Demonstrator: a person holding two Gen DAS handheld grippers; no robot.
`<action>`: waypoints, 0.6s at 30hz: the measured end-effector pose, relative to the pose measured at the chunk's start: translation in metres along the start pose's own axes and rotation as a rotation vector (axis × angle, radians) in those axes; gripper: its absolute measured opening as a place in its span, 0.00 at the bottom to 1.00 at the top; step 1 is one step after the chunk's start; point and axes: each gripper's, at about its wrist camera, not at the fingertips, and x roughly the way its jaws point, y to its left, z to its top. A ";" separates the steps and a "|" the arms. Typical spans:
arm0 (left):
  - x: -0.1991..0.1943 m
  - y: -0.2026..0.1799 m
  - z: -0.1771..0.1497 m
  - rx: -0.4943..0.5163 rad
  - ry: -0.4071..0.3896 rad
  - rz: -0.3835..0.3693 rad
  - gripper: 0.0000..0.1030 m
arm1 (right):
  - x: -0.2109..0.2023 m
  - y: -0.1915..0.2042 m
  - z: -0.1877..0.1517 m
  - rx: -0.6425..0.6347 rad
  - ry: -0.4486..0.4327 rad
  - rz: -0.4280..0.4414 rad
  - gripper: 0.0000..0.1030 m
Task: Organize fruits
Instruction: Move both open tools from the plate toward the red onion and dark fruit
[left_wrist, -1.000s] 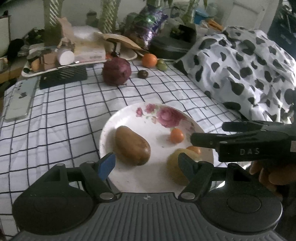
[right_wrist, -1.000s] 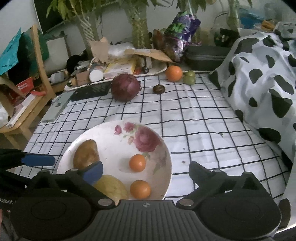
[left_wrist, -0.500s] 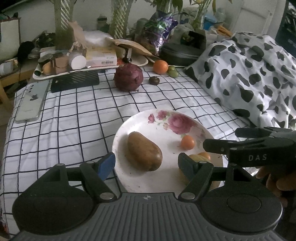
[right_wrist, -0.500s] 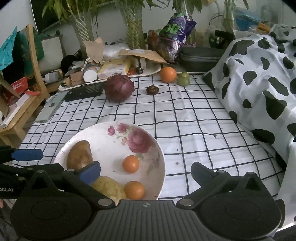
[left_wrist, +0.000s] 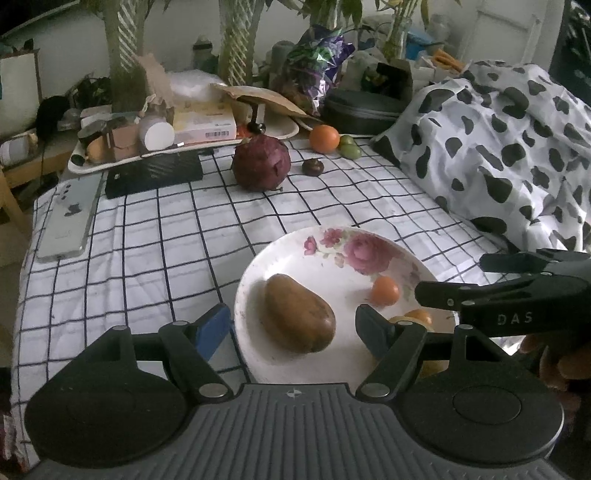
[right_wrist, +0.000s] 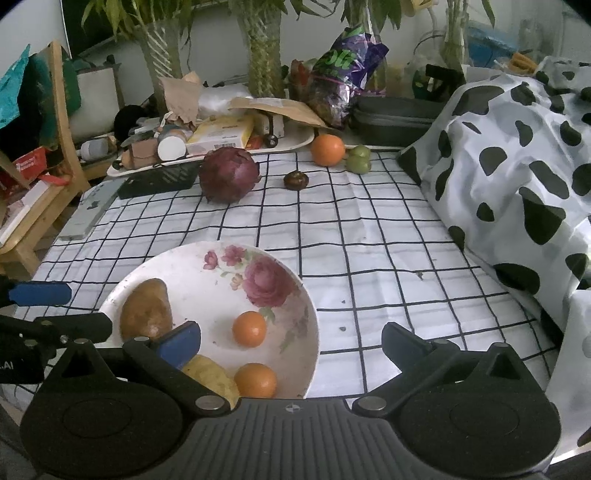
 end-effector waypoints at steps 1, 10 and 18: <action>0.001 0.001 0.001 0.003 -0.001 0.003 0.71 | 0.001 0.000 0.001 -0.002 -0.001 -0.003 1.00; 0.010 0.008 0.014 0.038 -0.012 0.015 0.71 | 0.012 -0.004 0.011 -0.016 -0.009 -0.026 1.00; 0.022 0.016 0.028 0.062 -0.025 0.009 0.71 | 0.028 -0.008 0.024 -0.041 -0.009 -0.047 1.00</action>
